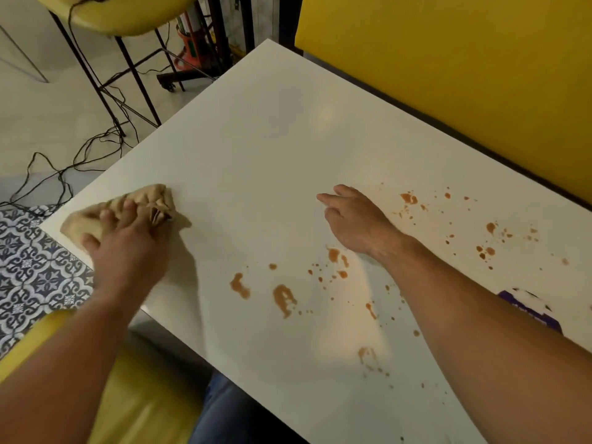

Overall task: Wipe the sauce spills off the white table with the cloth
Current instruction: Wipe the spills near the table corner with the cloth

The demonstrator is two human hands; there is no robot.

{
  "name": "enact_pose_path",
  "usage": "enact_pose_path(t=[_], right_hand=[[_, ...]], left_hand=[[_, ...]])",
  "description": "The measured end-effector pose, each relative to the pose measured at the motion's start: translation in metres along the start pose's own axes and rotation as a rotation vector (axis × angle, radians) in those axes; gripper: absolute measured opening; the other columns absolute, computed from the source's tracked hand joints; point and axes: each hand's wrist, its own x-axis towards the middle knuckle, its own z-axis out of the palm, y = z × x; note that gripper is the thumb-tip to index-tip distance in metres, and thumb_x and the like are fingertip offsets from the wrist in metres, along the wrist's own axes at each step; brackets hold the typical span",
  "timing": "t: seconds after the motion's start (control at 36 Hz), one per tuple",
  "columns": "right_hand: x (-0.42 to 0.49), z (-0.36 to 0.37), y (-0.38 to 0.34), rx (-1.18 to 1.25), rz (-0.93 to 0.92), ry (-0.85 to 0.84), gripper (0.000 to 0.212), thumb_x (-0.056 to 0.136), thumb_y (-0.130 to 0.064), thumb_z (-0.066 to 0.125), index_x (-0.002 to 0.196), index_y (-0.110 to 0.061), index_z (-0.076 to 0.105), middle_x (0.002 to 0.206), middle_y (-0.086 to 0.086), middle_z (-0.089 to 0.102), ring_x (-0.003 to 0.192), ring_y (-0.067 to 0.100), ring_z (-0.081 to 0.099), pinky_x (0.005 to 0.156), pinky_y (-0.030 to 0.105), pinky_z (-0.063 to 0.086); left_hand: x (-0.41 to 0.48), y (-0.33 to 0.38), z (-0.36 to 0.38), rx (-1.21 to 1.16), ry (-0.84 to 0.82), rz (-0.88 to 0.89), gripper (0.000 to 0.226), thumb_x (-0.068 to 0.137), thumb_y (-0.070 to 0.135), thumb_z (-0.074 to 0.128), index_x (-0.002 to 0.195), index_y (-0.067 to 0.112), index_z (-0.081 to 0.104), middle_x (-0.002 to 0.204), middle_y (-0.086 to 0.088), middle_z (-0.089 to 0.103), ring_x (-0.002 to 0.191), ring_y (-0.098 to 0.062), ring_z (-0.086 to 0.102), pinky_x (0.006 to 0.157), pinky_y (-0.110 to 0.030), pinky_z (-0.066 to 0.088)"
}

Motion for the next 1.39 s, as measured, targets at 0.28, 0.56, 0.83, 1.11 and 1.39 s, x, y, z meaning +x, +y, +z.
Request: enact_pose_path(t=[0.28,0.56,0.83,1.11,1.39], right_hand=[[-0.006,0.002,0.018,0.055,-0.050,0.009,0.046,0.103,-0.023,0.028,0.148,-0.030,0.035,0.160,-0.006,0.019,0.147,0.010,0.007,0.116,0.027,0.005],[-0.010,-0.001,0.019,0.147,-0.049,0.104,0.043,0.101,-0.022,0.033,0.141,-0.024,0.047,0.152,-0.004,0.038,0.140,0.009,0.029,0.116,0.025,0.019],[-0.010,-0.003,0.010,0.174,-0.005,0.100,0.042,0.102,-0.025,0.032,0.141,-0.022,0.048,0.149,-0.008,0.041,0.137,0.007,0.033,0.108,0.018,0.020],[-0.015,0.001,0.006,0.137,-0.032,0.086,0.044,0.103,-0.021,0.029,0.144,-0.019,0.044,0.151,-0.006,0.038,0.141,0.011,0.026,0.113,0.022,0.017],[-0.025,0.006,0.016,0.146,-0.057,0.069,0.044,0.102,-0.022,0.030,0.144,-0.023,0.044,0.153,-0.005,0.035,0.142,0.009,0.024,0.117,0.027,0.017]], left_hand=[[-0.035,0.116,0.039,-0.040,-0.031,0.041,0.053,0.102,0.043,0.028,0.152,0.025,0.027,0.163,-0.010,0.012,0.148,-0.040,0.000,0.112,-0.067,-0.002],[-0.066,0.178,0.057,0.096,-0.165,0.672,0.058,0.098,0.052,0.018,0.153,0.034,0.021,0.163,0.001,0.011,0.150,-0.031,-0.002,0.115,-0.061,-0.002],[-0.018,0.091,0.029,0.193,-0.186,0.919,0.058,0.093,0.053,0.022,0.146,0.035,0.035,0.156,0.012,0.026,0.148,-0.020,0.015,0.117,-0.053,0.021],[-0.057,0.069,0.027,0.020,-0.044,0.315,0.056,0.102,0.049,0.026,0.147,0.019,0.040,0.157,-0.012,0.030,0.145,-0.044,0.015,0.111,-0.064,0.016],[-0.115,0.156,0.059,-0.054,-0.100,0.167,0.054,0.103,0.043,0.026,0.154,0.024,0.022,0.162,-0.016,0.006,0.145,-0.049,-0.008,0.112,-0.067,-0.008]])
